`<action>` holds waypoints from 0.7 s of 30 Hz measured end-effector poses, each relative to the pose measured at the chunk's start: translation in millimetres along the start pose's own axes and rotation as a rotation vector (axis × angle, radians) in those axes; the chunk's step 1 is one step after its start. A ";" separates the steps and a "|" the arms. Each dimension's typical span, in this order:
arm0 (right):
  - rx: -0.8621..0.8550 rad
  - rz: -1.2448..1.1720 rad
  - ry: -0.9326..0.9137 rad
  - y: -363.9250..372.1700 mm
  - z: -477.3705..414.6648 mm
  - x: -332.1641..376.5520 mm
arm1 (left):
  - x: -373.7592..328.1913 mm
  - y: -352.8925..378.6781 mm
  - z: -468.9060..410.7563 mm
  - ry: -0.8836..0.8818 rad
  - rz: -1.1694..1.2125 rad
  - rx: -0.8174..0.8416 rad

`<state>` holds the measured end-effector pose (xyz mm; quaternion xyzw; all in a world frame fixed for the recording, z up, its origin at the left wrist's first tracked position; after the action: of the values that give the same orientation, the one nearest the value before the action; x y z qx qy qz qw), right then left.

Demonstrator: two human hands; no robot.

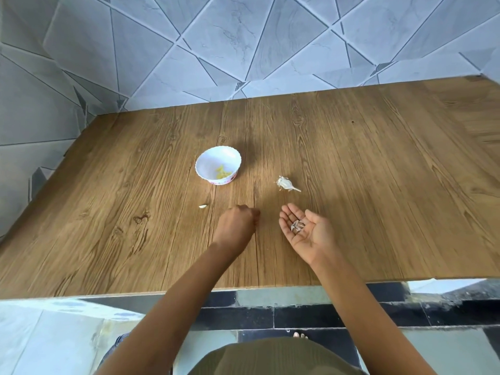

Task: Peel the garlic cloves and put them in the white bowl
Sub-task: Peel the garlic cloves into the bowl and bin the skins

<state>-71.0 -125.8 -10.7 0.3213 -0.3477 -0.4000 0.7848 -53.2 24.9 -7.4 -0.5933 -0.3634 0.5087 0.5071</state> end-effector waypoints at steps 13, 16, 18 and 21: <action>-0.033 0.030 0.064 13.4 -3.7 -16.1 | -26.4 -30.2 -3.7 0.282 0.447 0.063; -0.026 0.006 0.077 14.6 -5.3 -16.2 | -25.2 -27.9 -2.6 0.228 0.513 0.029; -0.018 -0.002 0.083 14.7 -6.4 -15.5 | -26.8 -29.0 -0.9 0.179 0.570 -0.001; 0.009 0.001 0.091 15.9 -8.4 -15.7 | -27.9 -30.1 0.4 0.121 0.630 -0.024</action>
<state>-64.6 -103.0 -7.5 0.3427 -0.3135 -0.3828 0.7986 -57.1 5.2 28.4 -0.7116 -0.1370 0.6003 0.3383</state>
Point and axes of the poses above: each hand's wrist, its own z-axis away from the middle knuckle, its own y-axis out of the palm, x = y × z, the point moved 2 cm from there along -z, towards the middle knuckle, and after that the axes turned 5 degrees about x, right-handed, at the moved point
